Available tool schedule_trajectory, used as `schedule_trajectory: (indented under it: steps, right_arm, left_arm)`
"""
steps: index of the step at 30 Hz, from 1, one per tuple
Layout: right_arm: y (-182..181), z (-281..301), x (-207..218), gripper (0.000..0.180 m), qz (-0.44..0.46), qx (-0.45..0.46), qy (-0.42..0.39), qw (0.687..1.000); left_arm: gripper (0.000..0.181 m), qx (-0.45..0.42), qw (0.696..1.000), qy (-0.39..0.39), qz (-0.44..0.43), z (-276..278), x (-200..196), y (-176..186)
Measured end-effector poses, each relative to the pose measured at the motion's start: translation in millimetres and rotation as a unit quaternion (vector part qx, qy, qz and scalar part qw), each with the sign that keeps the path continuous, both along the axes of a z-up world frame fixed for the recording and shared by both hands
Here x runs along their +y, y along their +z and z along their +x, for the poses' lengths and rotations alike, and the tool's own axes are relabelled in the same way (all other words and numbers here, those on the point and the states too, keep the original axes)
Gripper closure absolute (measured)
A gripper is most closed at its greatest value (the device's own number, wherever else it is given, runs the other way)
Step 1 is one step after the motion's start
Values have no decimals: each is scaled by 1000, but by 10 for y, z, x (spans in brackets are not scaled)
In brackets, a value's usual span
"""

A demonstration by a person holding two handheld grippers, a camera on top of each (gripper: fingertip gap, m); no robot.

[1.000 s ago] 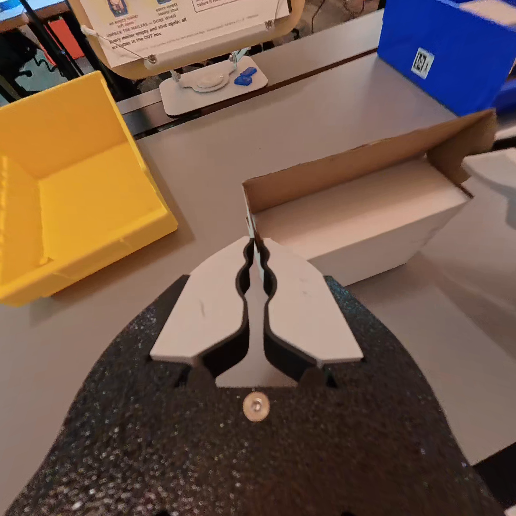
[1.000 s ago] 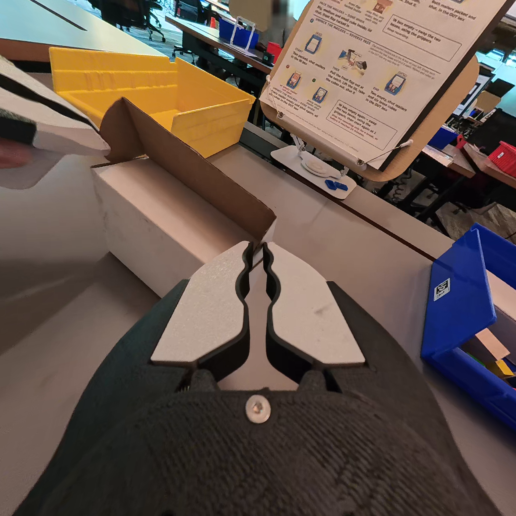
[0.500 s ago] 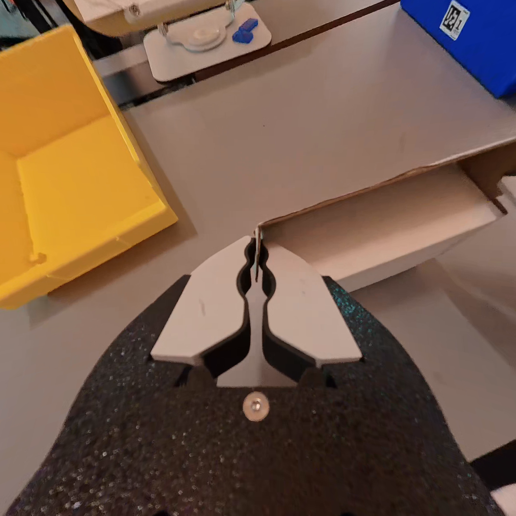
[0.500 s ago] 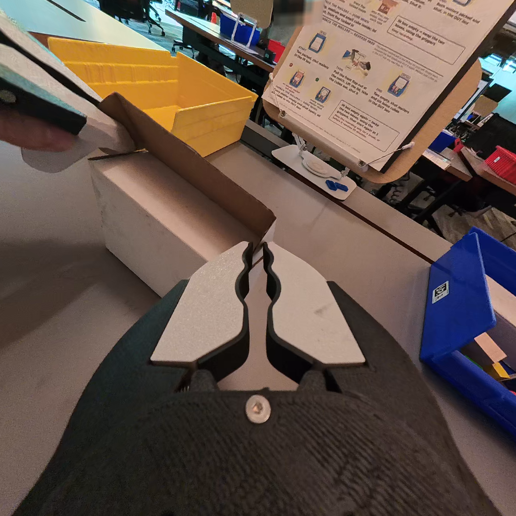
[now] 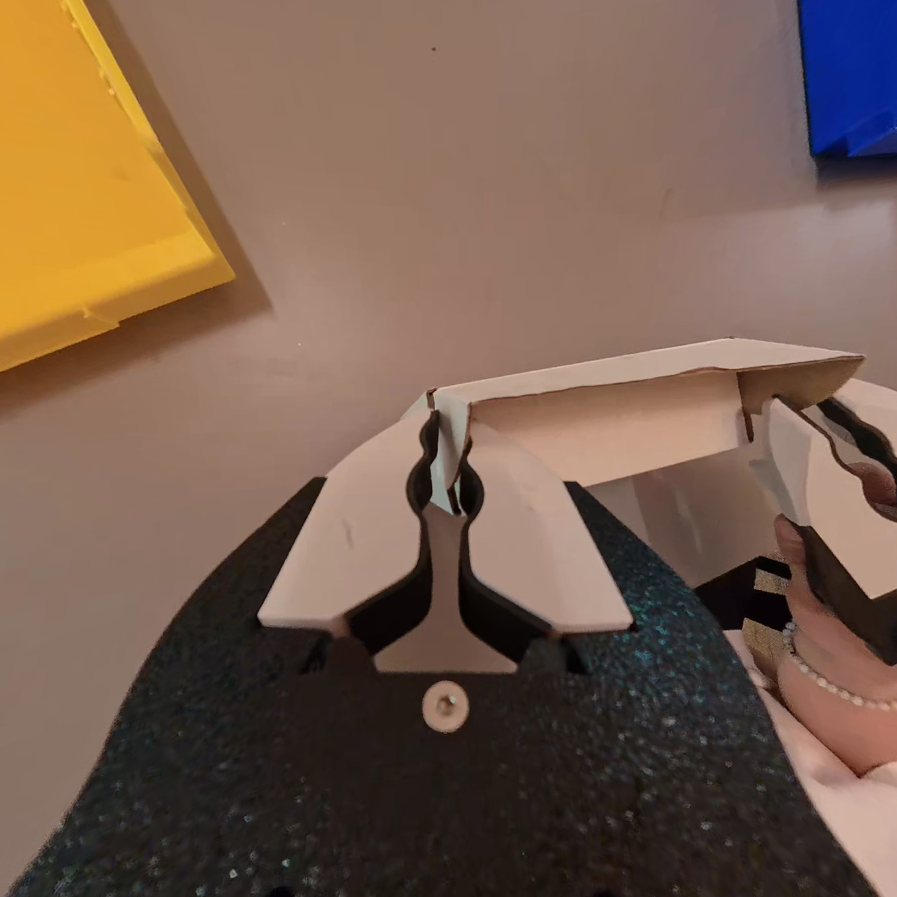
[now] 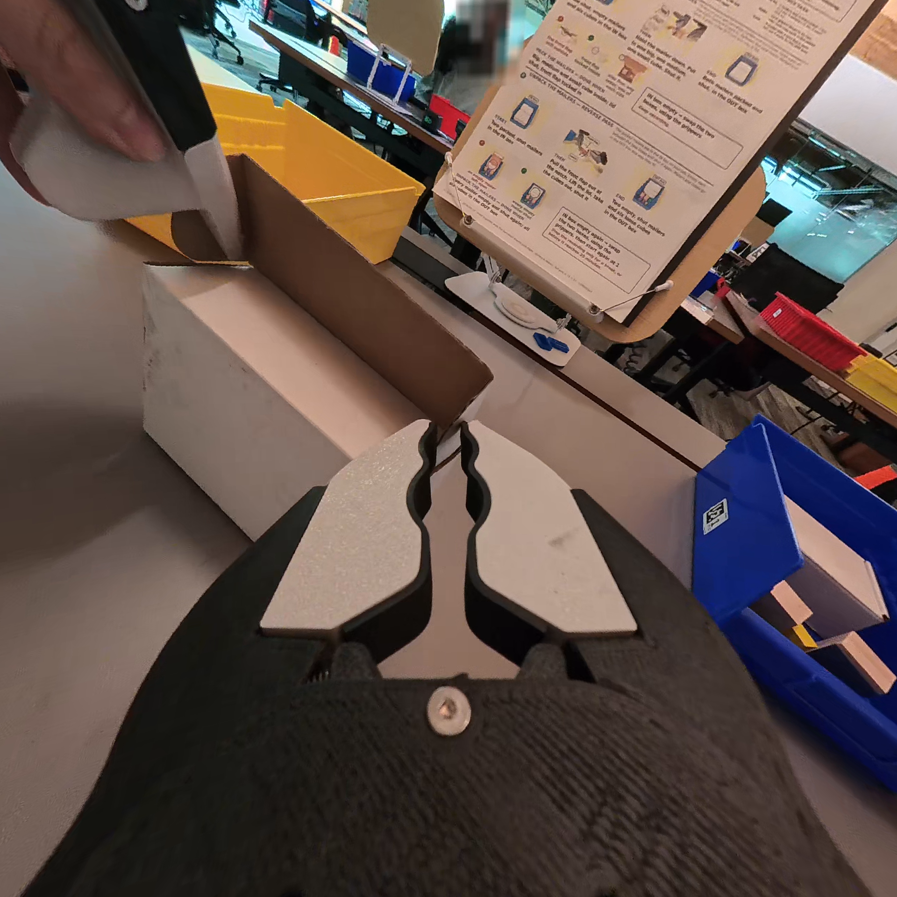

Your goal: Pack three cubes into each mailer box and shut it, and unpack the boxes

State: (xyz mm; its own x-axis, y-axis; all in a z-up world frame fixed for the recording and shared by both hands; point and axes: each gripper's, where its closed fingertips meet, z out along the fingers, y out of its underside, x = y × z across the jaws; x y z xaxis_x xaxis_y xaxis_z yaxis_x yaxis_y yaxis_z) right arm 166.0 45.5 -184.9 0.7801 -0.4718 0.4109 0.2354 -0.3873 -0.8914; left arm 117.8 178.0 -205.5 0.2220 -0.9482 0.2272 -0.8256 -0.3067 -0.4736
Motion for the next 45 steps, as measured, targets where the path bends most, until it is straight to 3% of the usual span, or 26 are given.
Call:
schedule_trajectory:
  steps: [7,12,19,23,25,32,38,45]
  right_arm:
    - [9,20,-35,170,11,1,-13,1000]
    - [6,35,-81,171,43,42,-5,998]
    - [-60,6,-126,173,31,34,-19,999]
    - [-47,-24,-145,173,29,21,-19,999]
    - [-49,-24,-146,173,29,18,-20,999]
    - [-57,-11,-120,173,26,12,-28,999]
    - [-52,-18,-113,173,42,38,-13,998]
    - [-46,-4,-115,173,61,70,-8,996]
  left_arm:
    - [177,10,999,26,42,41,-50,-10]
    - [179,-87,987,68,115,2,-89,-5]
    - [177,-200,953,59,218,-159,-162,-23]
    - [153,-276,950,58,136,-218,-221,167]
    - [160,-336,935,84,75,-266,-185,387]
    - [167,-264,963,31,47,-286,-262,240]
    - [177,-243,966,47,80,-263,-219,216]
    - [177,-280,952,114,-43,-234,-249,232]
